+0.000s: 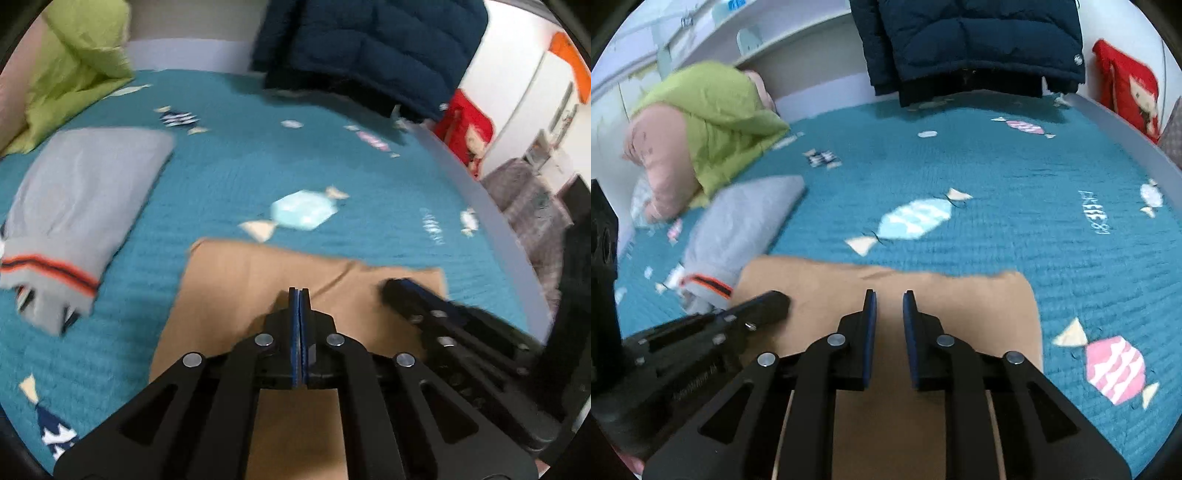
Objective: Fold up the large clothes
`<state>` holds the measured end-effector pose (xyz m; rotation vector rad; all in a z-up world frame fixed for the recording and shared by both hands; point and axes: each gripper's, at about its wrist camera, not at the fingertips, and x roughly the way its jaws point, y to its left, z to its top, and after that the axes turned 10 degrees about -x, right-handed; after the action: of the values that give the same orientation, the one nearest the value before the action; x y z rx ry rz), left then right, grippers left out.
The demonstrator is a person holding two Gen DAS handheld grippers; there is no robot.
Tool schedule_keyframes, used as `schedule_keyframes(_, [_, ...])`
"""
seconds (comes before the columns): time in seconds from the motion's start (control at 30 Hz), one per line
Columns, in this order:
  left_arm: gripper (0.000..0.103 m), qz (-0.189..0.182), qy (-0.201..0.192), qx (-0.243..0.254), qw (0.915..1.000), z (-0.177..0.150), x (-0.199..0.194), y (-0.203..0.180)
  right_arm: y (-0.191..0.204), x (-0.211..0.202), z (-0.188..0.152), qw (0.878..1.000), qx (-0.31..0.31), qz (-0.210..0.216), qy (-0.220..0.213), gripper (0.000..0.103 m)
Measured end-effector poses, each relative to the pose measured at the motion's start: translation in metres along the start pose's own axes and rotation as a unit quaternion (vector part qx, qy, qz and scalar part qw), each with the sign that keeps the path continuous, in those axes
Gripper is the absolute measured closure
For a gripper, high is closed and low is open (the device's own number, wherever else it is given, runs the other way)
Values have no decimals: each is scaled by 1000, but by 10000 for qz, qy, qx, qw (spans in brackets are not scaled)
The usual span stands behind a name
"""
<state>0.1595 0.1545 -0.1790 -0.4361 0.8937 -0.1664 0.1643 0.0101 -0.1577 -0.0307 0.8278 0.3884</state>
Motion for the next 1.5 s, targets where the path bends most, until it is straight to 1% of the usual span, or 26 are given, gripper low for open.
schedule_keyframes(0.03, [100, 19, -29, 33, 10000, 4, 5, -3, -1, 5, 3, 10000, -11, 4, 7, 88])
schedule_keyframes(0.1, [100, 288, -49, 162, 9994, 9, 24, -5, -2, 21, 4, 9999, -50, 30, 144, 88])
schedule_keyframes(0.13, [100, 316, 24, 149, 9994, 10, 32, -2, -9, 35, 0, 9994, 85, -4, 339, 90])
schedule_keyframes(0.2, [101, 385, 256, 14, 9989, 10, 54, 9, -19, 41, -5, 9985, 375, 142, 380, 93])
schedule_keyframes(0.27, [101, 487, 185, 112, 9986, 9, 56, 9, -25, 36, -6, 9983, 462, 98, 330, 97])
schedule_keyframes(0.33, [101, 585, 139, 173, 9980, 8, 58, 8, -31, 33, -7, 9984, 461, 36, 312, 97])
schedule_keyframes(0.4, [101, 624, 105, 174, 9978, 8, 58, 10, -44, 32, -9, 9972, 665, 41, 326, 103])
schedule_keyframes(0.5, [101, 744, 34, 161, 9971, 11, 56, 14, -60, 25, -13, 9962, 814, 64, 294, 103])
schedule_keyframes(0.57, [101, 1140, -104, 247, 9931, 16, 55, 18, -57, 20, -14, 9977, 616, -47, 266, 103])
schedule_keyframes(0.6, [101, 1165, -85, 224, 9929, 18, 55, 23, -55, 18, -14, 9982, 527, -116, 249, 103])
schedule_keyframes(0.63, [101, 1243, -90, 105, 9922, 22, 53, 32, -55, 16, -15, 9984, 495, -152, 243, 103])
schedule_keyframes(0.7, [100, 1726, -115, -78, 9849, 27, 51, 49, -55, 14, -16, 9981, 491, -277, 240, 103])
schedule_keyframes(0.73, [100, 1828, -61, -139, 9830, 28, 51, 57, -56, 11, -16, 9976, 554, -342, 240, 103])
schedule_keyframes(0.8, [99, 1708, 19, -373, 9846, 29, 41, 72, -58, 1, -14, 9970, 664, -350, 190, 103])
schedule_keyframes(0.83, [99, 1689, -89, -390, 9848, 29, 30, 75, -58, -6, -13, 9970, 670, -374, 122, 103])
schedule_keyframes(0.9, [99, 1695, -272, -274, 9848, 28, 11, 72, -54, -21, -10, 9975, 600, -381, -54, 97])
schedule_keyframes(1.0, [99, 1514, -494, -69, 9872, 26, -19, 54, -45, -52, -4, 9980, 522, -80, -345, 97])
schedule_keyframes(1.07, [100, 1181, -625, 77, 9910, 21, -41, 34, -38, -64, -3, 9976, 501, 194, -445, 97])
schedule_keyframes(1.1, [99, 990, -582, 103, 9933, 17, -47, 26, -32, -68, -4, 9975, 446, 346, -424, 97])
schedule_keyframes(1.17, [99, 545, -361, 146, 9978, 8, -50, 11, -20, -66, -10, 9967, 371, 663, -286, 97])
schedule_keyframes(1.23, [99, 283, -120, 183, 9994, -6, -44, 3, -9, -56, -23, 9955, 240, 915, 22, 97])
schedule_keyframes(1.27, [99, 283, 3, 200, 9994, -12, -39, 2, -5, -53, -29, 9958, 164, 892, 145, 97])
schedule_keyframes(1.33, [100, 616, 282, 261, 9974, -32, -19, 9, 1, -43, -50, 9962, -121, 686, 513, 99])
schedule_keyframes(1.37, [100, 794, 328, 293, 9959, -42, -12, 18, -1, -43, -57, 9962, -156, 653, 552, 103])
schedule_keyframes(1.43, [100, 825, 390, 277, 9954, -52, -10, 32, -13, -52, -72, 9953, -68, 784, 563, 103])
schedule_keyframes(1.5, [100, 803, 407, 188, 9958, -56, -18, 47, -22, -62, -80, 9953, 24, 784, 564, 103])
